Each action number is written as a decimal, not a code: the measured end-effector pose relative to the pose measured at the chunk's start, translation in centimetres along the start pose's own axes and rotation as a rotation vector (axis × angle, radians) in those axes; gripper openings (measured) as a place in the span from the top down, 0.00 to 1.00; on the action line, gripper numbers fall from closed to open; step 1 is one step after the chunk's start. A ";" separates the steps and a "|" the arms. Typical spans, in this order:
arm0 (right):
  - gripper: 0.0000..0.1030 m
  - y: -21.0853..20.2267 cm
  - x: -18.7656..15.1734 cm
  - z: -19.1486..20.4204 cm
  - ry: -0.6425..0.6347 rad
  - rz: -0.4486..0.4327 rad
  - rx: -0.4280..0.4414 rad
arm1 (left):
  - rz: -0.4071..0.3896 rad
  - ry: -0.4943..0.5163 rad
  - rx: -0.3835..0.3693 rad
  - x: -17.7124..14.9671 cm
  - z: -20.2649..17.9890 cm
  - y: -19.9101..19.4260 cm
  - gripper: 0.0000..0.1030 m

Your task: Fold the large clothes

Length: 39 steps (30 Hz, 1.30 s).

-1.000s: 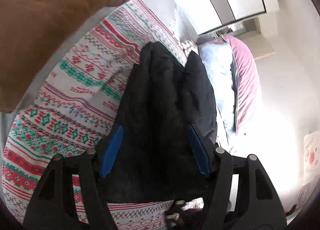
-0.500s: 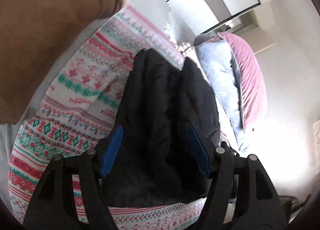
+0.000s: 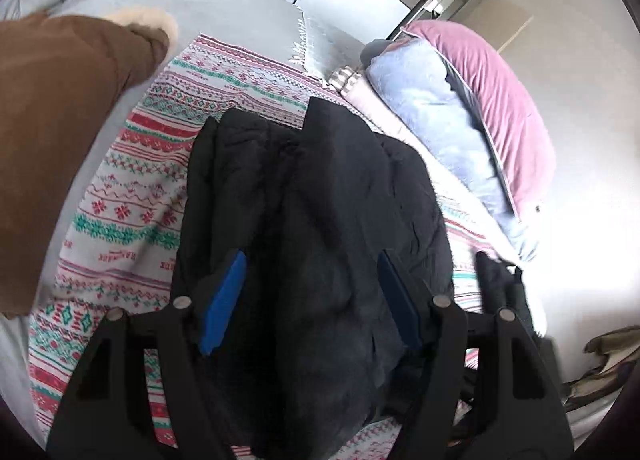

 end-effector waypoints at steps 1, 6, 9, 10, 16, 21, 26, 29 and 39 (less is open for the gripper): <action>0.66 1.2 -0.7 0.3 -0.015 0.035 -0.019 | -0.004 0.016 0.015 0.1 -0.3 0.0 0.33; 0.66 2.9 -1.3 -0.1 0.040 0.064 -0.001 | 0.010 0.068 0.061 0.5 -1.4 1.5 0.33; 0.66 3.3 -2.2 0.7 0.009 0.062 -0.041 | 0.039 0.090 0.139 -0.1 -1.9 3.4 0.33; 0.66 3.5 -2.4 1.2 -0.006 0.060 -0.060 | 0.048 0.100 0.158 -0.4 -2.1 4.0 0.33; 0.66 3.6 -2.6 1.5 0.014 0.041 -0.025 | 0.002 0.158 0.290 -1.5 -1.8 5.2 0.42; 0.65 -0.7 -0.1 -1.7 0.217 -0.039 0.109 | 0.005 0.141 0.343 -2.6 -0.7 6.1 0.62; 0.60 -5.1 5.7 -8.8 0.336 -0.213 0.014 | 0.035 0.051 0.305 -2.9 1.2 6.9 0.62; 0.60 -1.3 9.0 -13.8 0.447 -0.122 -0.003 | 0.047 -0.011 0.278 -3.2 2.4 7.1 0.62; 0.60 12.8 13.0 -20.7 0.384 0.230 -0.150 | 0.060 -0.117 0.232 -4.1 4.2 7.7 0.61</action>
Point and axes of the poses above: each gripper's, at about its wrist camera, not at the fingertips, and y roughly the way its jaws point, z to its left, x to its top, the point moved 1 cm from there along y, roughly the way its jaws point, and after that the axes turned 10 degrees about -z, right-handed, at the moved point
